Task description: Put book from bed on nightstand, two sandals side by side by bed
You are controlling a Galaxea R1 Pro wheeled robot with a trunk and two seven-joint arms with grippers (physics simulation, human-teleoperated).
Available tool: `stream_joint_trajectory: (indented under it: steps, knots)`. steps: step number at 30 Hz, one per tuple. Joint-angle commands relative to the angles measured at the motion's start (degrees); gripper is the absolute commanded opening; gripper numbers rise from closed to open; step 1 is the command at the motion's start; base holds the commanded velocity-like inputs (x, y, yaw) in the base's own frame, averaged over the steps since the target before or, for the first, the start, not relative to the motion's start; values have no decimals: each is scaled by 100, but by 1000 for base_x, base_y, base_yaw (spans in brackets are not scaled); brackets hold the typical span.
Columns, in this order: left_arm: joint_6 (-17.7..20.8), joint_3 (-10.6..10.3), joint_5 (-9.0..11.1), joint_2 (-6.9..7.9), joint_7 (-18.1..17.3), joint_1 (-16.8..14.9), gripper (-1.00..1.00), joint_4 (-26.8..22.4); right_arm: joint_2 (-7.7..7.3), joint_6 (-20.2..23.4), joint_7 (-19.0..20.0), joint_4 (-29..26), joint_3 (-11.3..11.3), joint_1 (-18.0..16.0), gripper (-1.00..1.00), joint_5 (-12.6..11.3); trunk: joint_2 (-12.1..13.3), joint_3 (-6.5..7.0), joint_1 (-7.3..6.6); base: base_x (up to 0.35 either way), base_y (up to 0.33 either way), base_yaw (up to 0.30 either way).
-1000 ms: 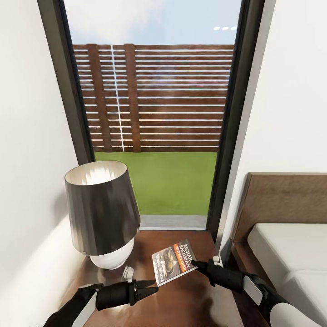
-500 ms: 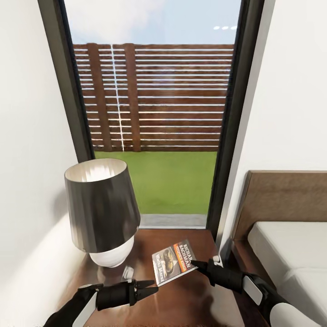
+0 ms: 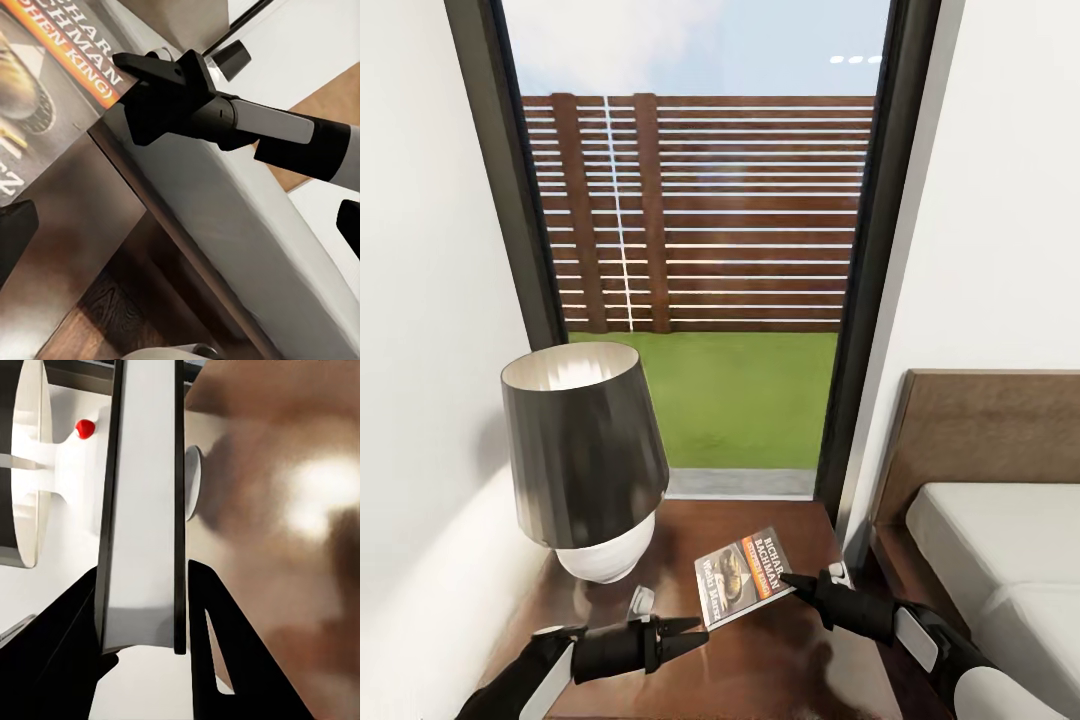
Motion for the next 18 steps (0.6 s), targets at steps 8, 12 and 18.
stream_joint_trajectory:
  steps: [8, 12, 18]
  knots:
    - [60, -30, 56, 7, -1, -6, 100, 0, -6, 27, -1, -1, 45, -4, -100, -62, -243, -114, 131, 0, 0, 0]
    - [60, -30, 56, 7, -1, -5, 100, 0, -6, 27, -1, -1, 45, -4, -100, -62, -283, -131, 153, 0, 0, 0]
    - [60, -30, 56, 7, -1, -7, 100, 0, -6, 27, -1, -1, 45, -4, -100, -62, -283, -131, 153, 0, 0, 0]
